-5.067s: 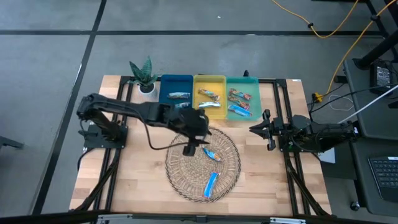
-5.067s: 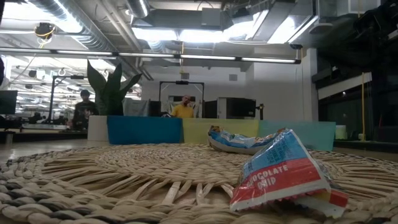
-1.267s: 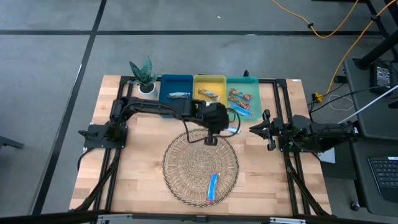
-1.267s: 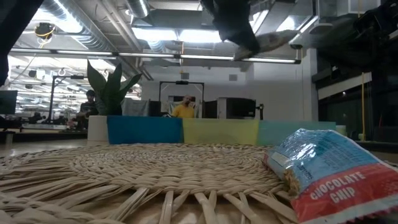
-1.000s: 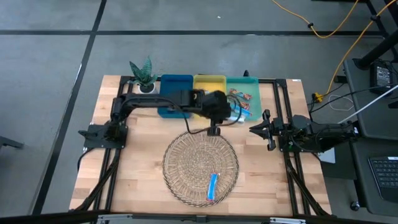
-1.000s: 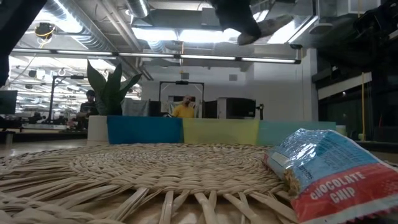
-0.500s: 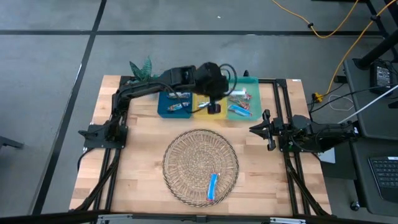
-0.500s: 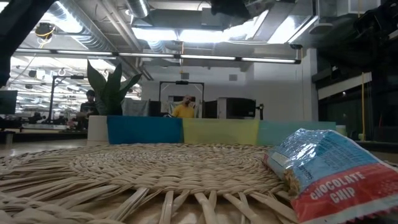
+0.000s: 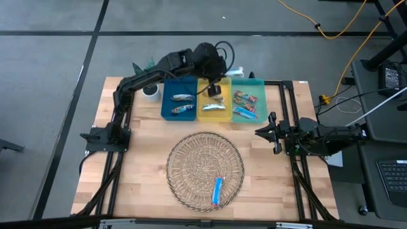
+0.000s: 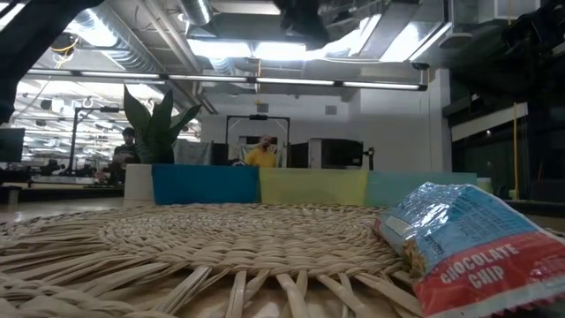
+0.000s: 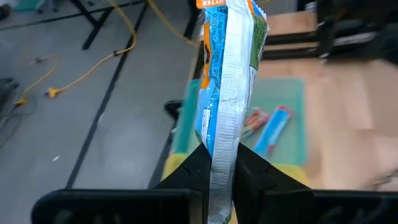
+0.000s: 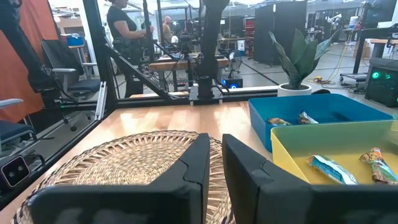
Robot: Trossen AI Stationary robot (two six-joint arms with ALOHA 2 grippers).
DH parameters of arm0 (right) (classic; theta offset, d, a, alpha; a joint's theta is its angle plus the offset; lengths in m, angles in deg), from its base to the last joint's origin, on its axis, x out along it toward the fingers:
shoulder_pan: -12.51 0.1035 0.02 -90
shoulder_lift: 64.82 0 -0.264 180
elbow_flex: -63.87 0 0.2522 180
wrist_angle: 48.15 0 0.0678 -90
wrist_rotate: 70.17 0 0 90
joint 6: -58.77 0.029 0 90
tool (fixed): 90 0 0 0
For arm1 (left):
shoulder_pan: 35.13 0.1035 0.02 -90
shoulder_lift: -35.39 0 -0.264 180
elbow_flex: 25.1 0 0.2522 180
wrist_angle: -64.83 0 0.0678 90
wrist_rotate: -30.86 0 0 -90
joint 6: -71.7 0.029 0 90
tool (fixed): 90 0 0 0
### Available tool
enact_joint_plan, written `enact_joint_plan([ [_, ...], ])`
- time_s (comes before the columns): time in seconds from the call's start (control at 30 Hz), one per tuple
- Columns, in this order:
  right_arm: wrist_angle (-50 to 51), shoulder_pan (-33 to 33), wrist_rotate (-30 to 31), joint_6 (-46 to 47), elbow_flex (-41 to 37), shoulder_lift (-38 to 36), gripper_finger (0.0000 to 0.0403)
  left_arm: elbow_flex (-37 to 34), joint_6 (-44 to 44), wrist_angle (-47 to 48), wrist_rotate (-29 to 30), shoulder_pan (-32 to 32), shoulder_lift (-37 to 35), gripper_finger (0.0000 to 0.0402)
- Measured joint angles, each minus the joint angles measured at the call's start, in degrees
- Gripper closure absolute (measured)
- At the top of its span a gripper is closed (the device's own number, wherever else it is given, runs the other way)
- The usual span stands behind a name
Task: Pick and place Granola Bars by type
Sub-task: Put the yellow granola bar into the yellow bin
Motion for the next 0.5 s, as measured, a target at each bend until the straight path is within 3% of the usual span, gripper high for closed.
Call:
enact_joint_plan([
  [0.5,0.02,-0.02,0.00,0.00,0.00,0.00,0.0354,0.00,4.11,0.39,0.60,10.49,0.04,0.0368],
])
